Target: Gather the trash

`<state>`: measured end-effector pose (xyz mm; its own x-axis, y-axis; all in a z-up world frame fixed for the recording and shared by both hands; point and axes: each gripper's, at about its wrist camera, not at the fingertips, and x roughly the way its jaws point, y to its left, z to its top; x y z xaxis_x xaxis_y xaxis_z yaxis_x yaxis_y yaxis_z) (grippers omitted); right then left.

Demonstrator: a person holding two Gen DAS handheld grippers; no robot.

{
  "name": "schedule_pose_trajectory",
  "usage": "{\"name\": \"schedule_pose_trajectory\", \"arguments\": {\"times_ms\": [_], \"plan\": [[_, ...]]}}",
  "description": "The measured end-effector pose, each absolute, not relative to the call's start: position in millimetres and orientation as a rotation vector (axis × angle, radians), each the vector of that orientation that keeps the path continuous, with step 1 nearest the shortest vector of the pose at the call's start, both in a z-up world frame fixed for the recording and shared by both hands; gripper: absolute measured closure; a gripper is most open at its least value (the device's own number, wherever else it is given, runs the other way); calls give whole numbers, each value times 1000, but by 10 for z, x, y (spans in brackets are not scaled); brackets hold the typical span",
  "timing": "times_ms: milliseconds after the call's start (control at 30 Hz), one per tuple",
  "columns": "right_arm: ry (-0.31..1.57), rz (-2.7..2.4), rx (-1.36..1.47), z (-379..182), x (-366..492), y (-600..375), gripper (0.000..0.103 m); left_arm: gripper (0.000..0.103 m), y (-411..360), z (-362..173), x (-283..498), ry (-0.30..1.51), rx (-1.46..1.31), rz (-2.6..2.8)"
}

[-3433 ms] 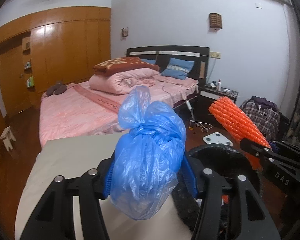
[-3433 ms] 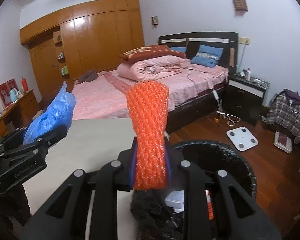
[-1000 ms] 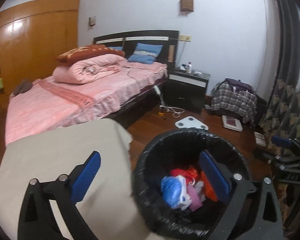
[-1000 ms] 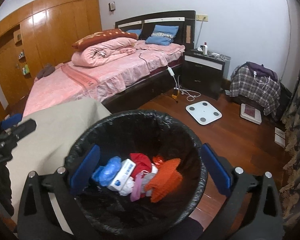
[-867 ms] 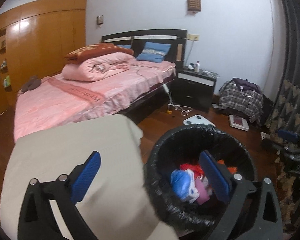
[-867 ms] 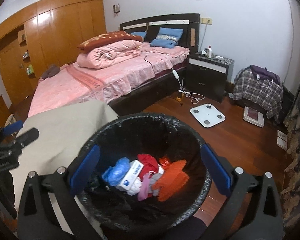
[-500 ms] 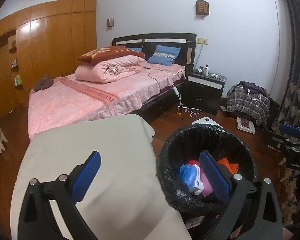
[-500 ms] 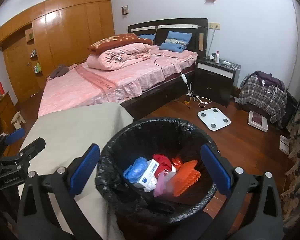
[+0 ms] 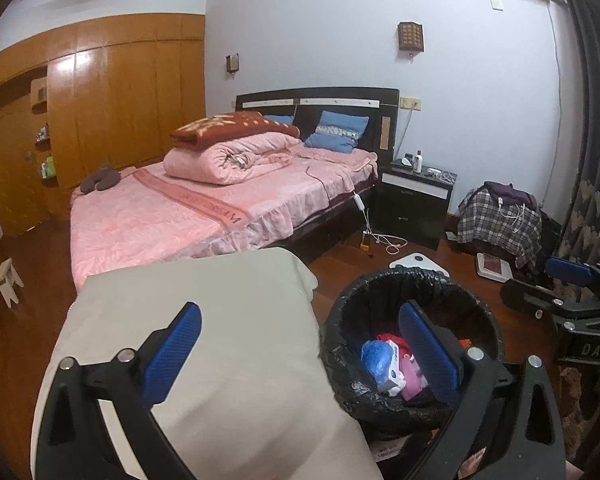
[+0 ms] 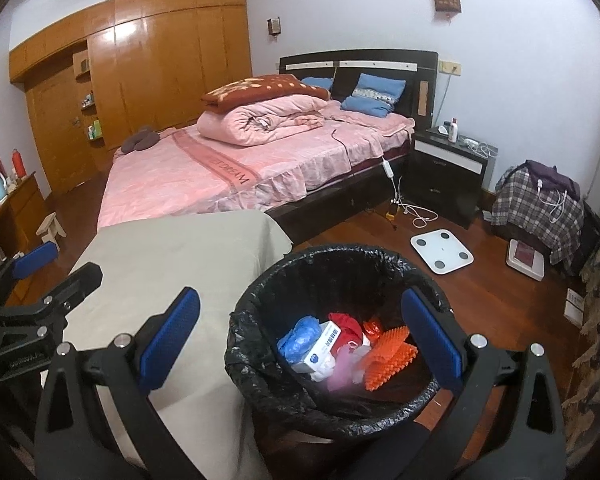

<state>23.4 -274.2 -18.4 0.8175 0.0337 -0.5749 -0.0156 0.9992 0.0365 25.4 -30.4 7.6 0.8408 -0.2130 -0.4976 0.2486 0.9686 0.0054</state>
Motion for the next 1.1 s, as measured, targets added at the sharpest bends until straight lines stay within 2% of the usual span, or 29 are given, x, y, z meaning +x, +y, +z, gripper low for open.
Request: {"name": "schedule_pose_trajectory", "arguments": {"times_ms": [1100], "plan": [[600, 34, 23, -127, 186, -2678, 5, 6, -247, 137, 178, 500, 66, -232]]}}
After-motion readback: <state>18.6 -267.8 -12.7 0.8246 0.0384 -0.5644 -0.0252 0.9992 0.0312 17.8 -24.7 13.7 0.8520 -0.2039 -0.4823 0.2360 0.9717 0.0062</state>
